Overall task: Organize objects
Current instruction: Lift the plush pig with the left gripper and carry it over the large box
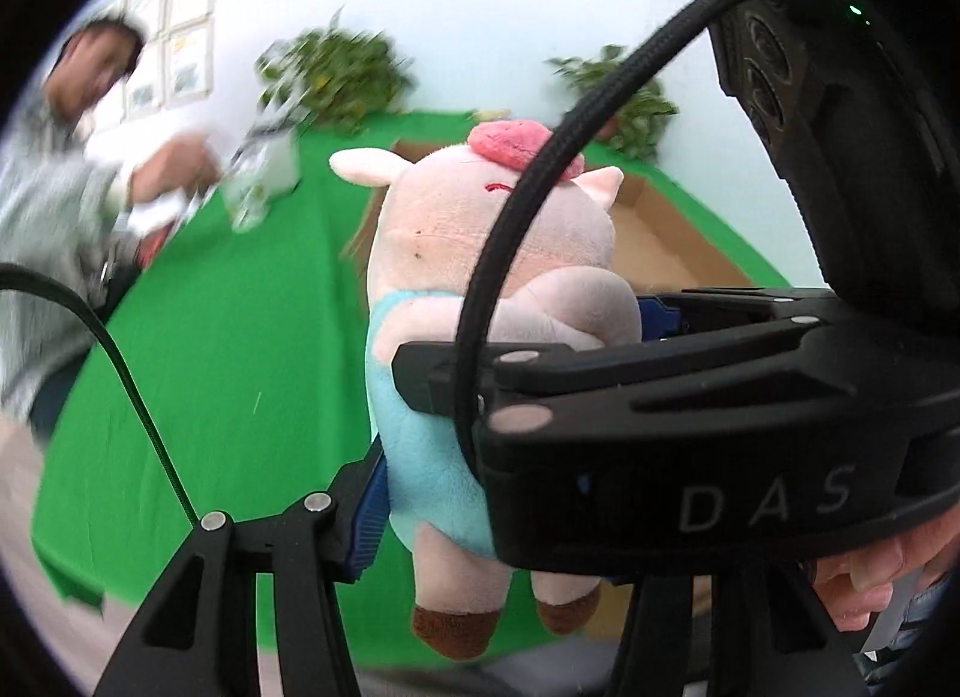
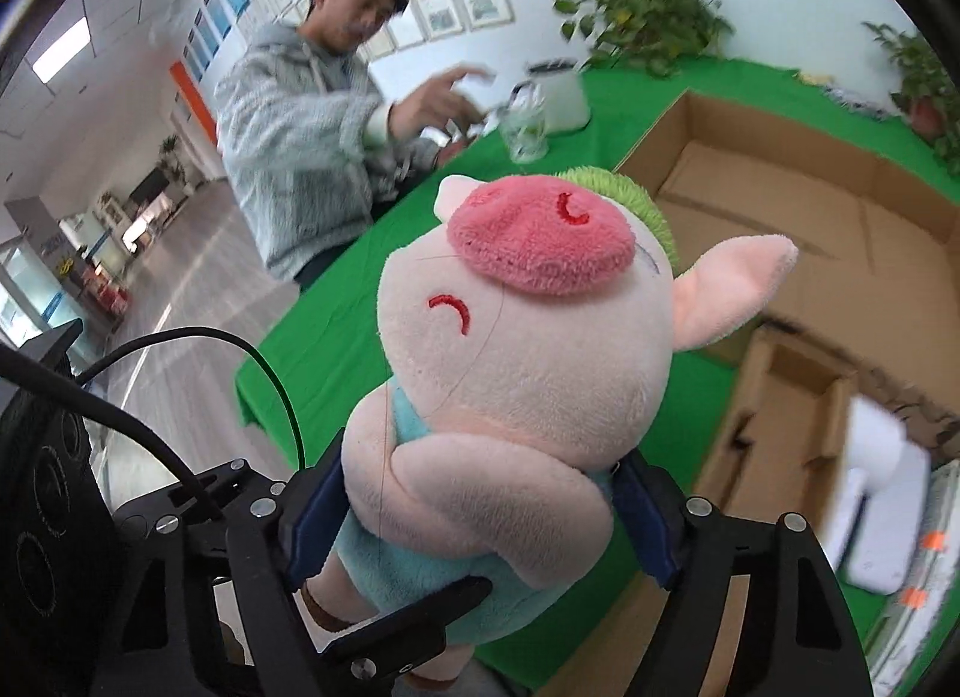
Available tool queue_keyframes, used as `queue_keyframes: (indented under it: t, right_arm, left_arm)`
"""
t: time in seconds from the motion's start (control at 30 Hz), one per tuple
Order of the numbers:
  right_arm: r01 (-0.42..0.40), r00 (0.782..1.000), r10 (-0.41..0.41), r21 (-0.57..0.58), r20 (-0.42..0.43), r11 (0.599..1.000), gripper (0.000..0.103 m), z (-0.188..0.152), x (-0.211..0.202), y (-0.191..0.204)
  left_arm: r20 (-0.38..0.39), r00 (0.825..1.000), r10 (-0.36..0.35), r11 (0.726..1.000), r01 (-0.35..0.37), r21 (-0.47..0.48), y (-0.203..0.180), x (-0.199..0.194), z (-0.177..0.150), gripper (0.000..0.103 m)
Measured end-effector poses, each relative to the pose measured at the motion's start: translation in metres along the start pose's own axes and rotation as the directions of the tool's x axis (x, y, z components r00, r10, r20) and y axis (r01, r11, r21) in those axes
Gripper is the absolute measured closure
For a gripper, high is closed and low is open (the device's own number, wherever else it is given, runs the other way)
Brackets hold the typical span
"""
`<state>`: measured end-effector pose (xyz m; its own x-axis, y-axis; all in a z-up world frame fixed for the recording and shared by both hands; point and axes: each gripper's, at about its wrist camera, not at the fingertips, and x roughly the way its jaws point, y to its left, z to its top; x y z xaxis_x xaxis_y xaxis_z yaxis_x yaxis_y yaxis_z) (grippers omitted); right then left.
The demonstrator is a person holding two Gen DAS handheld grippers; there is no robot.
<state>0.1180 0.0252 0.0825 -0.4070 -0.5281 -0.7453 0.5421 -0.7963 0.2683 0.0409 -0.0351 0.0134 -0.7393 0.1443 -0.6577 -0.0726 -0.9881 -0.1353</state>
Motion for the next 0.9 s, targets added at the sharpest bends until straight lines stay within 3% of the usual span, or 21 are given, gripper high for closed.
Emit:
queue_keyframes:
  t: [0.27, 0.47, 0.7, 0.9]
  right_arm:
    - [0.125, 0.971, -0.133, 0.049, 0.2, 0.991, 0.03, 0.05, -0.095, -0.051]
    - [0.193, 0.949, -0.197, 0.04, 0.246, 0.98, 0.03, 0.102, -0.148, -0.073]
    - [0.207, 0.952, -0.212, 0.048, 0.223, 0.977, 0.03, 0.203, -0.152, -0.11]
    - [0.212, 0.967, -0.216, 0.049, 0.133, 0.976, 0.03, 0.256, -0.104, -0.136]
  left_arm:
    - [0.133, 0.987, -0.09, 0.984, 0.068, 0.165, -0.053, -0.006, 0.086, 0.05]
    - [0.18, 0.975, -0.129, 0.978, 0.095, 0.188, -0.065, -0.008, 0.14, 0.05]
    - [0.155, 0.979, -0.133, 0.982, 0.109, 0.154, -0.055, 0.01, 0.198, 0.05]
    - [0.051, 0.99, -0.133, 0.988, 0.128, 0.09, -0.026, 0.053, 0.211, 0.05]
